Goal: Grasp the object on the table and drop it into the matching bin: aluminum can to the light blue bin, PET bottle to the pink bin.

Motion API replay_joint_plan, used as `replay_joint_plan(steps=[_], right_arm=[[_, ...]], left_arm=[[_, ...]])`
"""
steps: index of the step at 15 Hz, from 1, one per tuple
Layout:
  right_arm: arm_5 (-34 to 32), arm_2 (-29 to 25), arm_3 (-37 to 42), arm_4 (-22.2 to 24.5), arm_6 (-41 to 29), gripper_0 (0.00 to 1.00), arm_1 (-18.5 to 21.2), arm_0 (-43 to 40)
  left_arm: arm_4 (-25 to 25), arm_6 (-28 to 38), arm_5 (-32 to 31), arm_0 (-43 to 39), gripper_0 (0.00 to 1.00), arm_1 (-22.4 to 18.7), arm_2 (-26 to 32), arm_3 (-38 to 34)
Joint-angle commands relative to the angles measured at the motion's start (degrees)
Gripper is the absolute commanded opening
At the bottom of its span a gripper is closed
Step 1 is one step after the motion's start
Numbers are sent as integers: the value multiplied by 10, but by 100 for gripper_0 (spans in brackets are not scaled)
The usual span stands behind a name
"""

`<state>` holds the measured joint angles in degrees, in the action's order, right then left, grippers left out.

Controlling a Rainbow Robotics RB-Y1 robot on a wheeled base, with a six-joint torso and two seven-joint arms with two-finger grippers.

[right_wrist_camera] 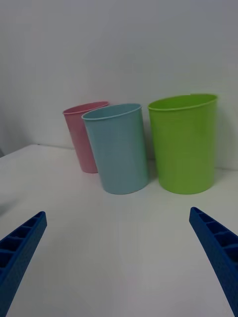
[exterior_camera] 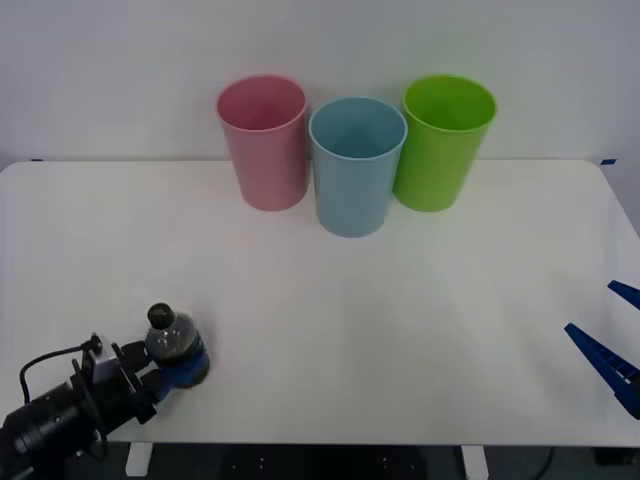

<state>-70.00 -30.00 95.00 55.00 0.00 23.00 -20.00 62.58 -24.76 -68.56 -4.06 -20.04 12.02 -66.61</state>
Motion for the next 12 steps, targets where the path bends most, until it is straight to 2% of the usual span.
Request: replay_joint_plan(steps=[1,6,12], right_arm=[[0,0,0,0,0,100,0,0],[0,0,0,0,0,100,0,0],[0,0,0,0,0,100,0,0]], left_arm=[[0,1,0,-1,0,-2,8,0],[-14,6,-1,-2,0,-6,27,-2],[-86,35,6,-24,0,-25,34,-48]])
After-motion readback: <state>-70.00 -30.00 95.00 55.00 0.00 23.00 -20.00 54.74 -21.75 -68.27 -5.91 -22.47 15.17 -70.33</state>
